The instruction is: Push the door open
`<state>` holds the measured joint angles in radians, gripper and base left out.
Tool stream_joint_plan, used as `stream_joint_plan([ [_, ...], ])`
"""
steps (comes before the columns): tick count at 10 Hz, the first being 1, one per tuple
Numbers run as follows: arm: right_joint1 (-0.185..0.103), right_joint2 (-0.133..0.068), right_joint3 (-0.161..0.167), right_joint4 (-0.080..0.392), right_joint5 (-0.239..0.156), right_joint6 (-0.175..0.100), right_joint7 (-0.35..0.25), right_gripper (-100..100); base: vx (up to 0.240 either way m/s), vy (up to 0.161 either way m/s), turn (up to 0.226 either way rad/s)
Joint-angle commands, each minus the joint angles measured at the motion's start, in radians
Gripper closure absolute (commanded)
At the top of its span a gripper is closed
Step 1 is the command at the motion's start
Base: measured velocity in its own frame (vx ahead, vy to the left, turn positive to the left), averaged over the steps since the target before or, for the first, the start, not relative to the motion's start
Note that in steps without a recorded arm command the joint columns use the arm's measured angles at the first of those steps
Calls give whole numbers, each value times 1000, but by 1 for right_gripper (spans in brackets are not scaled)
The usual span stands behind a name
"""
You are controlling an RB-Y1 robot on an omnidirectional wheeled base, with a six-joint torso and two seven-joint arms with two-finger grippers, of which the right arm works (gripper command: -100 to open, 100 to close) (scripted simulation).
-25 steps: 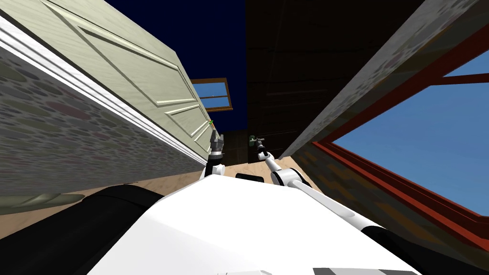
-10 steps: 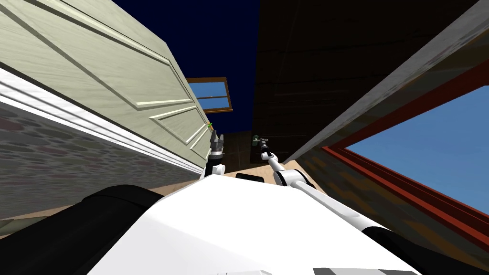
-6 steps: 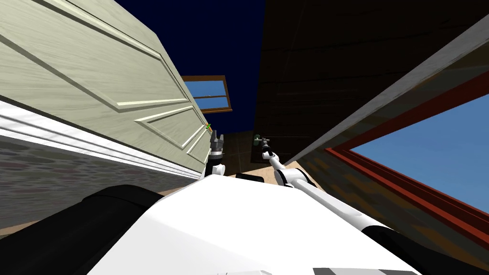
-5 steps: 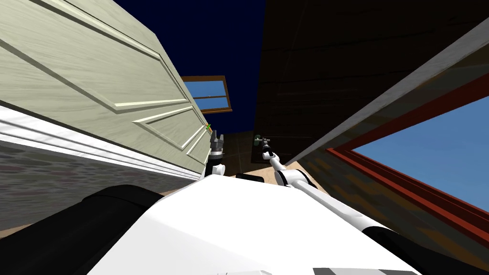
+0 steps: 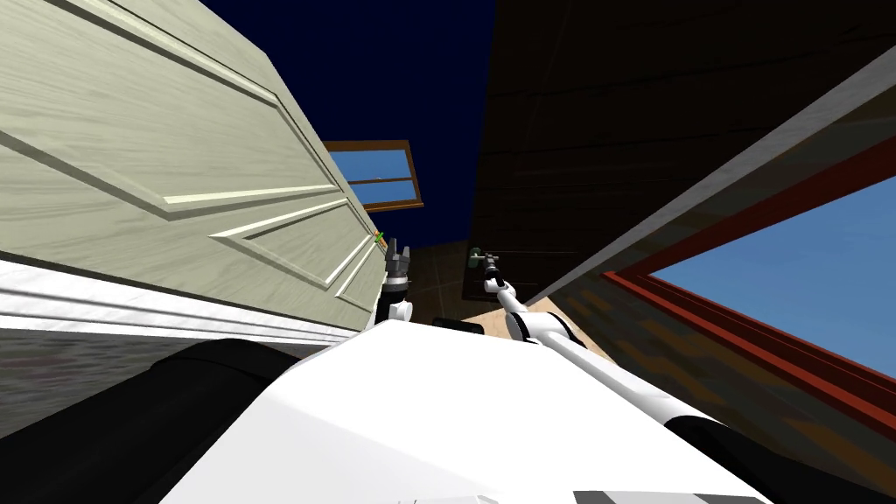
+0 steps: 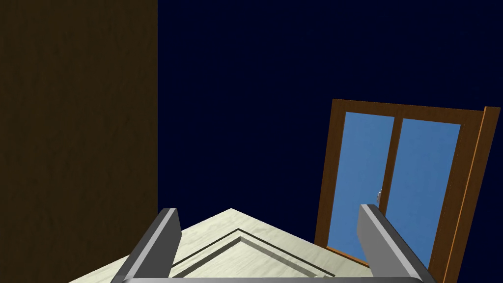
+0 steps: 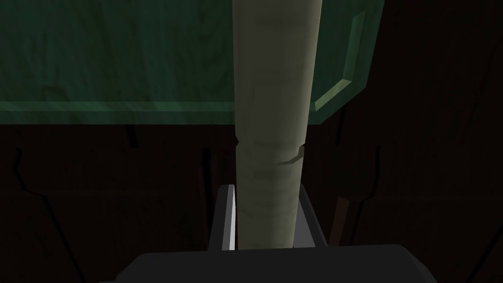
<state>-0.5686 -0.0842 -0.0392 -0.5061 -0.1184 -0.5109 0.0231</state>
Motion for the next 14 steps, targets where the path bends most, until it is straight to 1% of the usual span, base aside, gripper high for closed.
stream_joint_plan([
  [1, -4, -16, -26, 2, -9, -13, 10, 100, 144, 167, -73],
  [2, -3, -20, -39, 2, -14, -12, 15, 100, 174, 169, -91],
  [4, -3, -20, -39, 2, -14, -12, 15, 100, 84, 66, -26],
  [5, -1, -25, -57, 2, -21, -11, 22, 100, 113, 89, -39],
  [9, 3, -32, -93, 2, -34, -10, 35, 100, 147, 153, -82],
  [12, 5, -35, -113, 3, -42, -9, 43, 100, 151, 101, -49],
  [13, 11, -41, -113, 3, -42, -8, 41, 100, 83, 30, -40],
  [14, 12, -51, -126, 4, -48, -10, 46, 100, 104, 24, -51],
])
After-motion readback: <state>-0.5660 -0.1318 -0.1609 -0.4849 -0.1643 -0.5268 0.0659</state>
